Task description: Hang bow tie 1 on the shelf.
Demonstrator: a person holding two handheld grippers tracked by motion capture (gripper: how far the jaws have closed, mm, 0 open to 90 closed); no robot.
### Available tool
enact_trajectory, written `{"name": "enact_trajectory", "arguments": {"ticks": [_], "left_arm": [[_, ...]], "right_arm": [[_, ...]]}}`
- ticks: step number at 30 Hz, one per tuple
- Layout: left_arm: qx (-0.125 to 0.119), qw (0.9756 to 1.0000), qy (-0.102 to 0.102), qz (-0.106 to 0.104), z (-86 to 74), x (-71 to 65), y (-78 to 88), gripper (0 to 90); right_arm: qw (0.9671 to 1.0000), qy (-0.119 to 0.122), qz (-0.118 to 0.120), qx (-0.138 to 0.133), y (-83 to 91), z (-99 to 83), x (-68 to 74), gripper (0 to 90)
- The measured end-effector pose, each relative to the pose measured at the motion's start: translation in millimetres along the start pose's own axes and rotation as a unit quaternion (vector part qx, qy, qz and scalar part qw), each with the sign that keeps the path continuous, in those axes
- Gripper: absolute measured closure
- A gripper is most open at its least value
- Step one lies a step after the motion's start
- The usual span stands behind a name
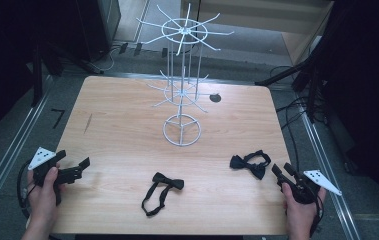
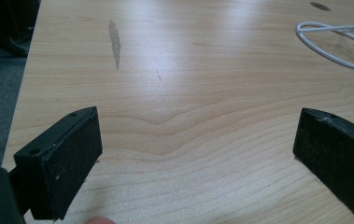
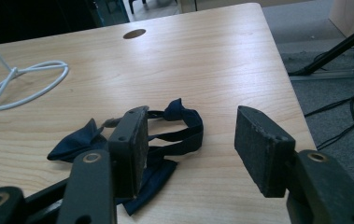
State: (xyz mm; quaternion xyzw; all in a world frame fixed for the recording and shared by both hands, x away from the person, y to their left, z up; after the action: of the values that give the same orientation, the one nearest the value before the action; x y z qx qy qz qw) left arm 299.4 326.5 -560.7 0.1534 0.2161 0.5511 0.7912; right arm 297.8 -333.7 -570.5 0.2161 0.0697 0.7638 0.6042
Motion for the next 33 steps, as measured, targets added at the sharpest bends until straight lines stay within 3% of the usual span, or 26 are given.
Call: {"name": "enact_trajectory", "arguments": {"ticks": [9,16,19,22,33], "left_arm": [[0.000,1.0000,-0.001,0.000,0.0,-0.1,0.2,1.7],[0.001,1.0000,-0.002,-0.001,-0.1,-0.5,-0.5,1.6],[0.002,1.0000,-0.003,-0.001,-0.1,-0.7,-0.5,1.6],[0.003,1.0000,-0.003,-0.001,-0.2,-0.8,-0.7,1.7],[0.004,1.0000,-0.005,-0.001,-0.5,-1.4,-0.5,1.6]], "right_arm": [[0.9997,0.015,0.019,0.003,-6.7,6.0,20.3,48.3],[0.9992,0.033,0.012,0.017,-18.1,6.1,32.9,49.3],[0.9994,0.027,-0.003,0.022,-23.5,6.0,29.4,49.7],[0.9986,0.021,-0.034,0.035,-34.9,6.7,20.0,49.8],[0.9960,0.006,-0.067,0.058,-52.7,8.5,6.7,52.3]]}}
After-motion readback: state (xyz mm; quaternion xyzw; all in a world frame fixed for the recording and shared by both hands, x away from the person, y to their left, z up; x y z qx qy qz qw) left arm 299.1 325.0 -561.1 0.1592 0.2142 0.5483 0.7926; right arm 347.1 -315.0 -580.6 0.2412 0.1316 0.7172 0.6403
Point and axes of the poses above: each handheld gripper's, and its own axes: y roughly backward along the jaws, z roughly out of its top, x roughly to its left, the point moved 8 cm from there along -y, roughly forward along the jaws, and after that the axes turned 2 degrees about -z, right-handed, at the moved point
